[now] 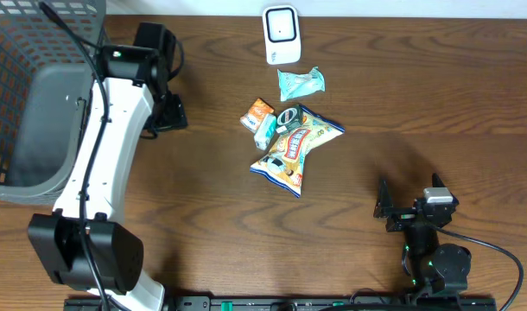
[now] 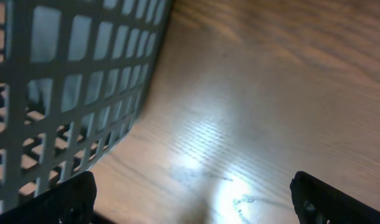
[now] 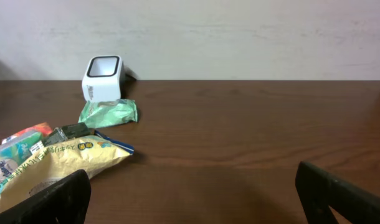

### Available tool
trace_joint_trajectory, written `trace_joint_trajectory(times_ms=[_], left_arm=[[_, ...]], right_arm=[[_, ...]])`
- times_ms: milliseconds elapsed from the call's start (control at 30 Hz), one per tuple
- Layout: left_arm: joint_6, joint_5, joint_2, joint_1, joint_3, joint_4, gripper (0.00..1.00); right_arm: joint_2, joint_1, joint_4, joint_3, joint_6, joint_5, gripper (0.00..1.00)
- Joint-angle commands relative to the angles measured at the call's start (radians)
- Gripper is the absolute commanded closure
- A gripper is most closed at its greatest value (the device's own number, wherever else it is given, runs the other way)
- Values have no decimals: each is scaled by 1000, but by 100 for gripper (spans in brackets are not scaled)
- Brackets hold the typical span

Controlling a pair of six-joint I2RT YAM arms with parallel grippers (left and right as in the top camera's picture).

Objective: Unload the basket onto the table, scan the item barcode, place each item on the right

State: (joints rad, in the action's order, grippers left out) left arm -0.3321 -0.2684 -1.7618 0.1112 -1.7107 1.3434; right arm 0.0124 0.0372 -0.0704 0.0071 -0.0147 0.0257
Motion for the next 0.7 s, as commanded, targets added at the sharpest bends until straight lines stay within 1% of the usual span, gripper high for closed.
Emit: trace_joint_trajectory(times_ms=[0,133,200,267,333,467,500,567,633,667], left_arm=[[13,-21,1,-16,7,18,2],[13,-21,1,-16,7,17,2],[13,-21,1,-16,7,17,2],[13,-21,1,-16,7,17,2],[13,-21,1,-16,7,17,2],[13,-21,1,-16,7,17,2],[13,-21,1,-16,7,17,2],[13,-21,1,-16,7,17,2],[13,-21,1,-16,7,17,2],[13,-21,1,-16,7,17,2]], right_arm=[[-5,4,-5,-2,-10,-5,1],[-5,4,-3,-2,-11,-4,1],[-5,4,0,-2,-56,17,1],[-5,4,11,-2,-161,83,1],[-5,4,11,-2,-297,162,1],[-5,4,19,-2,-455,182,1],[-5,4,31,-2,-631,262,1],[-5,4,26,-2,-845,387,1],[-5,4,27,-2,-969,483,1],[-5,4,27,-2,-993,519,1]])
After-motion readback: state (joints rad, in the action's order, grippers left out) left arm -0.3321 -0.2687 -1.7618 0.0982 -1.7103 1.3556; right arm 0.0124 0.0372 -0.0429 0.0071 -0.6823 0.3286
